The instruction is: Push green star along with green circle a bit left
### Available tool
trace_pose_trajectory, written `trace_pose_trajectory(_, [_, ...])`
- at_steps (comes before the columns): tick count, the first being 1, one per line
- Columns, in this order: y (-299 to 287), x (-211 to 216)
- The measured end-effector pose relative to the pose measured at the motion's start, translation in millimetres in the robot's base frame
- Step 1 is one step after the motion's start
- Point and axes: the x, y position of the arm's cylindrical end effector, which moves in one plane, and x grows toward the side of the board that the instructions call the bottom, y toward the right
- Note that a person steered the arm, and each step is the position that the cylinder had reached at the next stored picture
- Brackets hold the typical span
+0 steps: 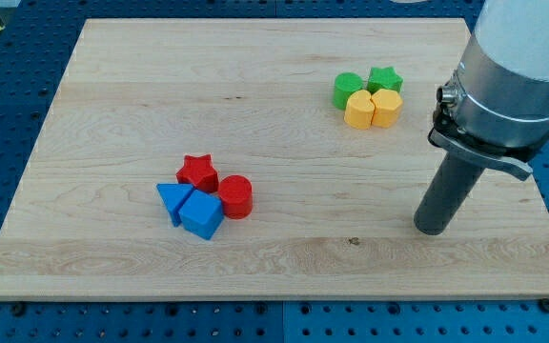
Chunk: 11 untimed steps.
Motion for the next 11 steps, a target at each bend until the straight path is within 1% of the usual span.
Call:
trace_pose_trajectory(2, [4, -7])
trace_pose_trajectory(4, [29, -136])
trace_pose_trajectory(6, [28, -166])
trace_pose_trajectory(7, [21, -199])
trace_pose_trajectory(9, [-36, -199])
trace_pose_trajectory(11, [-39, -197])
